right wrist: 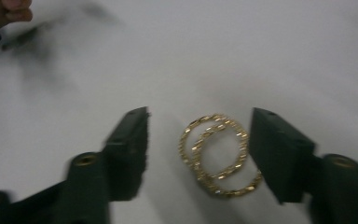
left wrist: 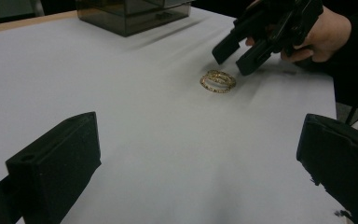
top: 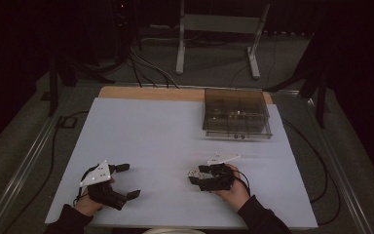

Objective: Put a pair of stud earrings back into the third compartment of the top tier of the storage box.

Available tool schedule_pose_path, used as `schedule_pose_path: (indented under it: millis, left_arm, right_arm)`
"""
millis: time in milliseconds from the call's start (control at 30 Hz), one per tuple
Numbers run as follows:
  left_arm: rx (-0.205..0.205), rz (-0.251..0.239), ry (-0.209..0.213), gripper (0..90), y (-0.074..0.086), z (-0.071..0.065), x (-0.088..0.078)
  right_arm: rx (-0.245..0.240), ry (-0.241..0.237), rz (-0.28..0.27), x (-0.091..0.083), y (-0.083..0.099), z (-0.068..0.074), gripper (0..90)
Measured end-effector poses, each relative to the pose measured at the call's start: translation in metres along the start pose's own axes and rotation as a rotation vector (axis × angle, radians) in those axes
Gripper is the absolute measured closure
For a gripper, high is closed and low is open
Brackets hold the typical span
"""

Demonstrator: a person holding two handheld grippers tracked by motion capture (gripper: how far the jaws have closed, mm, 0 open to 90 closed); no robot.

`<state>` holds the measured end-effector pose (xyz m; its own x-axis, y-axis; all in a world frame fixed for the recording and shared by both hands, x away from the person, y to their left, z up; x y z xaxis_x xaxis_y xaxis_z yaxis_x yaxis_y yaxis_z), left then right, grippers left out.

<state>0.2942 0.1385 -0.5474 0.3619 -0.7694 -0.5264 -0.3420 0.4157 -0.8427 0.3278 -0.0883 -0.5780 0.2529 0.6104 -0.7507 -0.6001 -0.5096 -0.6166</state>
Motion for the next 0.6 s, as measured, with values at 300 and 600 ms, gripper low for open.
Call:
schedule_pose_path:
  millis: [300,600]
  left_arm:
    - [0.002,0.004,0.0,0.5,0.0,0.0,0.0]
    - [-0.001,0.001,0.001,0.5,0.0,0.0,0.0]
  right_arm:
    - [0.012,0.019,0.06,0.011,0.003,0.001,67.5]
    - [0.031,0.048,0.099,0.017,0.007,-0.002,79.8]
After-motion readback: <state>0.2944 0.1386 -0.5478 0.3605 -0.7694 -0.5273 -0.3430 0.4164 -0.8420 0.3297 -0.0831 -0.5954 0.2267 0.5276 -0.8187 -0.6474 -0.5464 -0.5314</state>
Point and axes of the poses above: each handheld gripper's, and its own axes: x roughly forward along the jaws, y roughly out of its underside, z roughly to its left, the point moved 10 cm from there along x, roughly forward along the jaws, and after that the axes turned 10 degrees about z, right-handed, at the moved point
